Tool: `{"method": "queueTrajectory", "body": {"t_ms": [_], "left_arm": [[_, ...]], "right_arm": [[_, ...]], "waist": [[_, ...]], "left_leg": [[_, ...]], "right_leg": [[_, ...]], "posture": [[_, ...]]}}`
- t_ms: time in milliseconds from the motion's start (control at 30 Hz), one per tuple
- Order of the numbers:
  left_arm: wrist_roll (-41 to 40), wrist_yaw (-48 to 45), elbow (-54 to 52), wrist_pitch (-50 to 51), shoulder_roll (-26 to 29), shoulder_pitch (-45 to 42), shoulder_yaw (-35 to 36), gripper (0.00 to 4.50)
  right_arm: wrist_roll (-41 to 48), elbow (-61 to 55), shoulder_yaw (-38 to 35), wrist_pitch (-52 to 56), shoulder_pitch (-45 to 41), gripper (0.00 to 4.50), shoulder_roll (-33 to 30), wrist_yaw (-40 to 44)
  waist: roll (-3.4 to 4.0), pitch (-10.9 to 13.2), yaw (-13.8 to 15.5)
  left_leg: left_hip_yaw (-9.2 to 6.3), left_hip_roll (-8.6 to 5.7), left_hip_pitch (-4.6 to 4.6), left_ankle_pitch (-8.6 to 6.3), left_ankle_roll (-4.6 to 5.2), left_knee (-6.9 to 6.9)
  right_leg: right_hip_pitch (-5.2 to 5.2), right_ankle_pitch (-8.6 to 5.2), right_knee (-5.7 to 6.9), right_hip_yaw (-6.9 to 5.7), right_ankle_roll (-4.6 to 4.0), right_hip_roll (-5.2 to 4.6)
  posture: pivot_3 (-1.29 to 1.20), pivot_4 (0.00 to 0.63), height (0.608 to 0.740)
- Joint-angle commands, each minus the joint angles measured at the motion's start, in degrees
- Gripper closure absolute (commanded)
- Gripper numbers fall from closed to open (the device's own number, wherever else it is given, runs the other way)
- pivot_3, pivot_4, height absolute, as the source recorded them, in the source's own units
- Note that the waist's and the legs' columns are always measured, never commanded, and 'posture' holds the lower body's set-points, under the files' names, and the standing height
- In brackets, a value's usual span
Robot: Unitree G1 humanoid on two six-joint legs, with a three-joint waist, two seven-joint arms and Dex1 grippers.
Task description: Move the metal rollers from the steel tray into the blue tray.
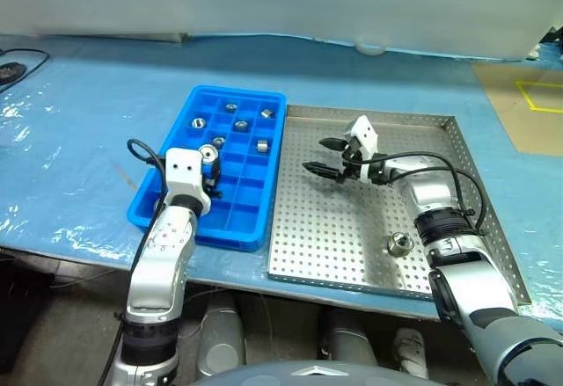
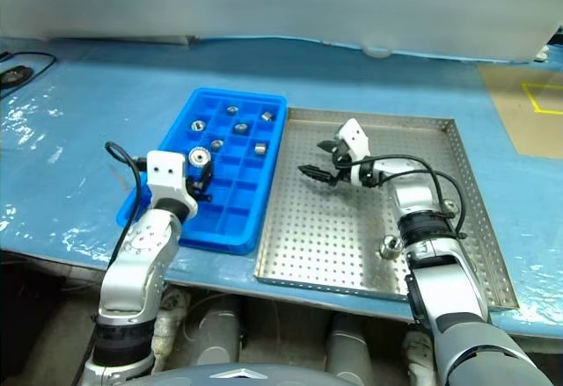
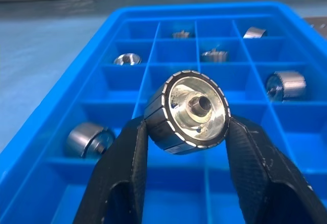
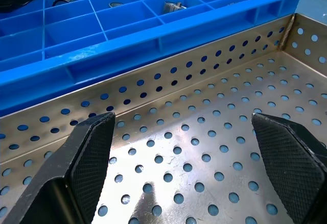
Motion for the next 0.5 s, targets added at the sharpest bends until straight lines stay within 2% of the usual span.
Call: {"method": "queueTrajectory", "body": {"t_ms": [33,267,400,500], "left_arm": [[0.4,1.6,-5.2,0.9,-0.3,1.8,0.5,2.66],[-0.2,1.5,-7.6,4.3,0.5,4.1,0.5,2.66],[-2.9,-0.3,-7.4,5.3,0.2,4.0,0.7,1.27],[-7.0,-5.4,-4.8,3.9,1.2,0.2,0.0,0.27]], "right_arm": [[-0.2,0.4,-0.5,-1.7,-0.8,0.00,0.3,0.6],[-0.9,0.9,-0.4,-2.6,-0.3,0.00,1.5,0.7],[-0.3,0.1,-1.2,-1.9,-0.1,0.00,1.5,0.6],[1.6,-1.6,-2.8,0.1,0.5,0.00,0.9,0.8]], "waist": [[0.00,0.0,0.0],[0.00,0.0,0.1],[0.00,0.0,0.1],[0.00,0.0,0.1]], "left_leg": [[0.00,0.00,0.00,0.00,0.00,0.00],[-0.03,-0.01,0.01,0.03,-0.05,-0.06],[-0.03,-0.01,0.01,0.03,-0.06,-0.10],[-0.02,-0.01,0.02,0.05,-0.08,-0.12]], "right_leg": [[0.00,0.00,0.00,0.00,0.00,0.00],[-0.01,0.00,-0.01,-0.01,0.01,0.00],[-0.01,0.00,-0.03,-0.02,0.01,0.00],[-0.02,0.00,-0.02,-0.02,0.00,0.01]], "posture": [[0.27,0.150,0.740],[0.29,0.150,0.740],[0.27,0.150,0.740],[0.25,0.150,0.740]]}}
